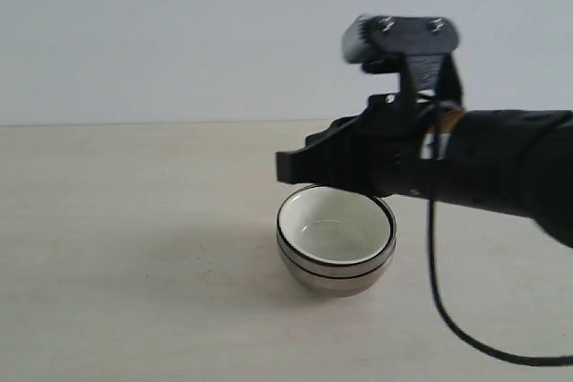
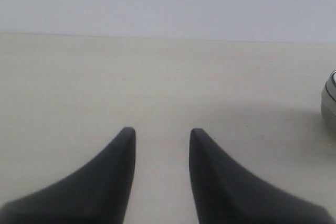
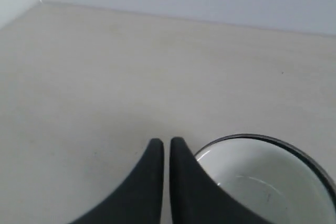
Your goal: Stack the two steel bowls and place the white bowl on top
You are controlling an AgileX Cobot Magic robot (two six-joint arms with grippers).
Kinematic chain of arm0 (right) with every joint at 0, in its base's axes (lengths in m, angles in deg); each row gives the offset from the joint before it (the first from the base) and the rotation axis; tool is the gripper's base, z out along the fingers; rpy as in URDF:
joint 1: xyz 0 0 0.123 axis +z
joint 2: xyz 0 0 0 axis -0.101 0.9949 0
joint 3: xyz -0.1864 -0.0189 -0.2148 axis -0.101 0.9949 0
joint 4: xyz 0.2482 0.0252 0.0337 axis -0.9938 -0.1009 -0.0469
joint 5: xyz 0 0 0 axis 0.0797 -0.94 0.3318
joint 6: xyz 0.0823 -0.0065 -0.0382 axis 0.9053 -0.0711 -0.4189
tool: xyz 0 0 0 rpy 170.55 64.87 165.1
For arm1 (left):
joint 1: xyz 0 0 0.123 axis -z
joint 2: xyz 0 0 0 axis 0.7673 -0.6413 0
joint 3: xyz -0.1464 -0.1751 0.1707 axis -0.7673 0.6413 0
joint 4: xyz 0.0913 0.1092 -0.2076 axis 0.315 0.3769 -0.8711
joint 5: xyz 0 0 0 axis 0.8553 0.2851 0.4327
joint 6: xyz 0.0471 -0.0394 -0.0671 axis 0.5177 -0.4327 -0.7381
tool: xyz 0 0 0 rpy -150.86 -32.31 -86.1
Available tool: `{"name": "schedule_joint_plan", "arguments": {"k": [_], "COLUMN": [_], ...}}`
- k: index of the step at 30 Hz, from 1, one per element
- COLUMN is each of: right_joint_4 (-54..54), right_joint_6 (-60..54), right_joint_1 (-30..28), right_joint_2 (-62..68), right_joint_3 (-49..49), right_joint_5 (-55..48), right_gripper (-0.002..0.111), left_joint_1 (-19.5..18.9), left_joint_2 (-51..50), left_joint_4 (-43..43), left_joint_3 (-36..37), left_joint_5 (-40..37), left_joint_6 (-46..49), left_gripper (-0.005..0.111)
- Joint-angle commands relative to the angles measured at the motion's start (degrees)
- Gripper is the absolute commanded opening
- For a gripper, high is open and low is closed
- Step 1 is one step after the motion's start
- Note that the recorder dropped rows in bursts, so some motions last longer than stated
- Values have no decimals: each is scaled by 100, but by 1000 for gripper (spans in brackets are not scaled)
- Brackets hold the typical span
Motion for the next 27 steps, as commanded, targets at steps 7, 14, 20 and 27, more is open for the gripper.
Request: {"name": "schedule_joint_plan", "arguments": {"k": [7, 14, 20, 27], "right_joint_4": [85, 85, 85, 85], "right_joint_6": [-45, -122, -122, -359], "right_joint_1": [121, 108, 108, -161], "right_joint_2": [1898, 2242, 2252, 2265], "right_joint_3": [-1086, -1164, -1164, -1164], "right_joint_5": [-315, -300, -270, -401], "right_gripper": [0, 0, 0, 0], "left_joint_1": [-16, -16, -16, -16], "left_joint_2": [19, 19, 19, 19], "left_joint_4": [-7, -7, -7, -7], "left_joint_3": [23, 23, 23, 23], "left_joint_5": [38, 38, 38, 38], "left_joint_6": [16, 16, 16, 16], "left_gripper": [32, 32, 32, 32]}}
